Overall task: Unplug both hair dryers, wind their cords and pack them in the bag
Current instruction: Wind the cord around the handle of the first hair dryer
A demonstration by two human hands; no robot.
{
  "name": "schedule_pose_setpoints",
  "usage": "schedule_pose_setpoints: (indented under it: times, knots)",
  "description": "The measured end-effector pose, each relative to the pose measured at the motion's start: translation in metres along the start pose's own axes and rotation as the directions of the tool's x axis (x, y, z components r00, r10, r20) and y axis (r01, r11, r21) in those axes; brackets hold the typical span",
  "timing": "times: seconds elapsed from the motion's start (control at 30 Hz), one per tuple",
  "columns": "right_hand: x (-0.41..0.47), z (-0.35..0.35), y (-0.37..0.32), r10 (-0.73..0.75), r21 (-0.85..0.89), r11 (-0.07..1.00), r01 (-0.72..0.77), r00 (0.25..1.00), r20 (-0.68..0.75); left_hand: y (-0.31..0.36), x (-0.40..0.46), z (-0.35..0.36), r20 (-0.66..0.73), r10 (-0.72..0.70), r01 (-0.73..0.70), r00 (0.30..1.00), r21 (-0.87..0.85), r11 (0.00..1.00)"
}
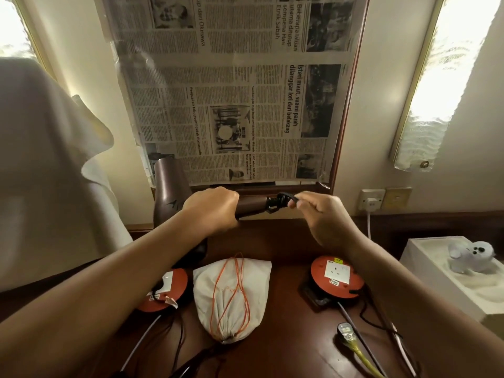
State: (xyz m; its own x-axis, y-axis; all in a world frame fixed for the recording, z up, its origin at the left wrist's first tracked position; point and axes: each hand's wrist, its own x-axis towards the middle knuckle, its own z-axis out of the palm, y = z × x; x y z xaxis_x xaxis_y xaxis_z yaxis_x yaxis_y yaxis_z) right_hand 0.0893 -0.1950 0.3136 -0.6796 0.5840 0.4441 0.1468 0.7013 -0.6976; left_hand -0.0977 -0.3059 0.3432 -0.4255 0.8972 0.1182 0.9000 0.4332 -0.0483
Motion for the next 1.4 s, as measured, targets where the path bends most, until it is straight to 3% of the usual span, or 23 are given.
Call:
schedule_pose_setpoints:
  times: [0.23, 0.33, 0.47, 0.73, 0.9, 1.07, 1.3, 1.4]
  knots:
    - [-0.017, 0.025, 0.007, 0.17, 0.288, 0.937, -0.2, 0.977, 0.126, -0.004, 0.005, -0.001, 0.003, 0.009, -0.009, 1.0, -0.039, 0.999]
    - [-0.018, 0.034, 0.018, 0.261, 0.495, 0.786, -0.371, 0.924, 0.279, -0.006, 0.006, 0.001, 0.014, 0.02, -0.019, 1.0, -0.056, 0.998]
    - [-0.018, 0.038, 0.027, 0.292, 0.572, 0.64, -0.513, 0.851, 0.437, -0.007, 0.006, 0.004, 0.019, 0.031, -0.03, 0.999, -0.077, 0.997]
    - [-0.02, 0.049, 0.031, 0.215, 0.67, 0.552, -0.496, 0.861, 0.46, -0.008, 0.007, 0.006, 0.017, 0.023, -0.02, 1.0, -0.16, 0.987]
    - [-0.025, 0.059, 0.035, 0.168, 0.818, 0.334, -0.468, 0.884, 0.437, -0.009, 0.009, 0.005, 0.018, 0.023, -0.019, 1.0, -0.22, 0.975]
    - [-0.027, 0.067, 0.046, 0.225, 0.73, 0.456, -0.509, 0.859, 0.459, -0.009, 0.011, -0.003, 0.005, 0.045, -0.041, 0.999, -0.307, 0.951]
    - [-0.029, 0.073, 0.061, 0.215, 0.748, 0.39, -0.537, 0.843, 0.494, -0.008, 0.005, -0.007, 0.032, 0.111, -0.097, 0.993, -0.284, 0.954]
    - [-0.026, 0.073, 0.062, 0.193, 0.732, 0.42, -0.536, 0.841, 0.505, -0.007, 0.004, -0.005, 0.055, 0.144, -0.121, 0.988, -0.303, 0.945]
